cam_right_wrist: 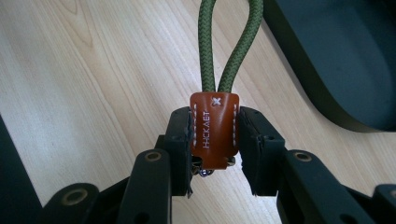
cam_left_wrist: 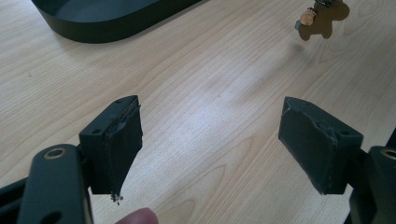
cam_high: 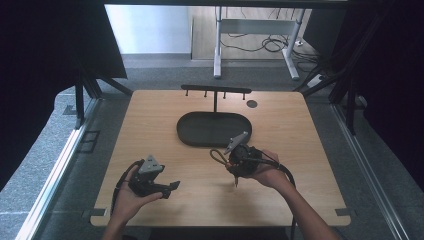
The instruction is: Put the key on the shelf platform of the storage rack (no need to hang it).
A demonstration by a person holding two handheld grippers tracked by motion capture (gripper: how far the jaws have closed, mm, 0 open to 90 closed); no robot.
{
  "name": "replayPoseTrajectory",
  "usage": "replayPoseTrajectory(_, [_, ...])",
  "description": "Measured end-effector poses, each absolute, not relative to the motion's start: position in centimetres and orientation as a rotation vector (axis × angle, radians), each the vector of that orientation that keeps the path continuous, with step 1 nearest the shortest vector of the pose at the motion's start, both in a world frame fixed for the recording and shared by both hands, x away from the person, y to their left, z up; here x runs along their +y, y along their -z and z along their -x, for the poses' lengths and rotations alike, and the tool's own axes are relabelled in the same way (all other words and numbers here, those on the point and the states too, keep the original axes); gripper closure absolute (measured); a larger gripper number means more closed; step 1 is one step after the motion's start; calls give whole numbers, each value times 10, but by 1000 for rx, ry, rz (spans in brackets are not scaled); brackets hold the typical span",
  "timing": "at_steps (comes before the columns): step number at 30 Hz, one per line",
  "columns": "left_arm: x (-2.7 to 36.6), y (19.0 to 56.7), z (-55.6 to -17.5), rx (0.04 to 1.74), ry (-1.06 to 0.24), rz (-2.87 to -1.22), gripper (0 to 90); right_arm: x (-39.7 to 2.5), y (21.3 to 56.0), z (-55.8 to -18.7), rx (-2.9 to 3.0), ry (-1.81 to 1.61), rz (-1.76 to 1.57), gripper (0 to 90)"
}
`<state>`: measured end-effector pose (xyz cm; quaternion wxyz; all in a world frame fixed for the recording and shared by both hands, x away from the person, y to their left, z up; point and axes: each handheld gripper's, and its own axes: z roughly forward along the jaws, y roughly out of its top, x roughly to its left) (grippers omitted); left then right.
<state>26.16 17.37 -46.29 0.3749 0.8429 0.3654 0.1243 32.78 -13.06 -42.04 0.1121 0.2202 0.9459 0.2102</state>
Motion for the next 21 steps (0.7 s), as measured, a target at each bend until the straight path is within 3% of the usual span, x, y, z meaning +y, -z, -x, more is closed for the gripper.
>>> replayPoseTrajectory(21, [173, 462, -261, 935, -316, -2152, 219, -131, 407, -344, 2756, -605, -677, 661])
